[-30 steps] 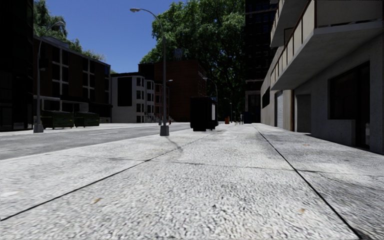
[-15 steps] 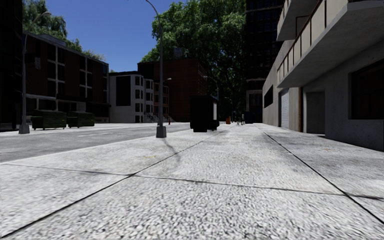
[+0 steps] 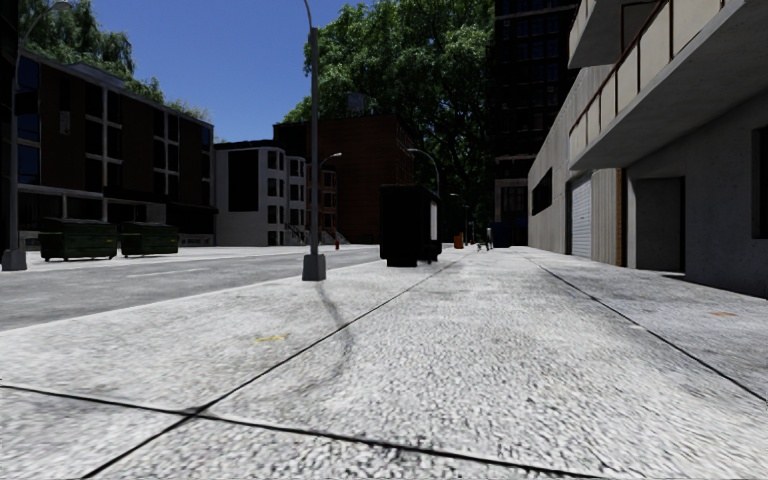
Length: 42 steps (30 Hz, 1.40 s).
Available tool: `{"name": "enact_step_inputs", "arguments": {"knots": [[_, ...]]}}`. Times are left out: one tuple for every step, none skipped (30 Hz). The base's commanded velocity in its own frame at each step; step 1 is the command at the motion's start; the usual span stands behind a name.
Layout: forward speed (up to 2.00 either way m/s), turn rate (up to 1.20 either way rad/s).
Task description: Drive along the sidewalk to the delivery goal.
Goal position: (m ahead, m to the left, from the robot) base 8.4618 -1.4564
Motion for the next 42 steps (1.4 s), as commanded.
{"name": "enact_step_inputs", "arguments": {"knots": [[2.0,0.0],[2.0,0.0],[2.0,0.0],[2.0,0.0],[2.0,0.0],[2.0,0.0],[2.0,0.0],[2.0,0.0],[2.0,0.0],[2.0,0.0],[2.0,0.0],[2.0,0.0],[2.0,0.0],[2.0,0.0],[2.0,0.0],[2.0,0.0],[2.0,0.0],[2.0,0.0],[2.0,0.0],[2.0,0.0],[2.0,0.0],[2.0,0.0],[2.0,0.0],[2.0,0.0],[2.0,0.0],[2.0,0.0],[2.0,0.0],[2.0,0.0],[2.0,-0.03],[2.0,-0.03],[2.0,-0.08],[2.0,-0.18],[2.0,-0.18],[2.0,-0.25],[2.0,-0.3],[2.0,-0.32],[2.0,-0.33],[2.0,-0.33],[2.0,-0.33],[2.0,-0.33],[2.0,-0.33],[2.0,-0.33]]}}
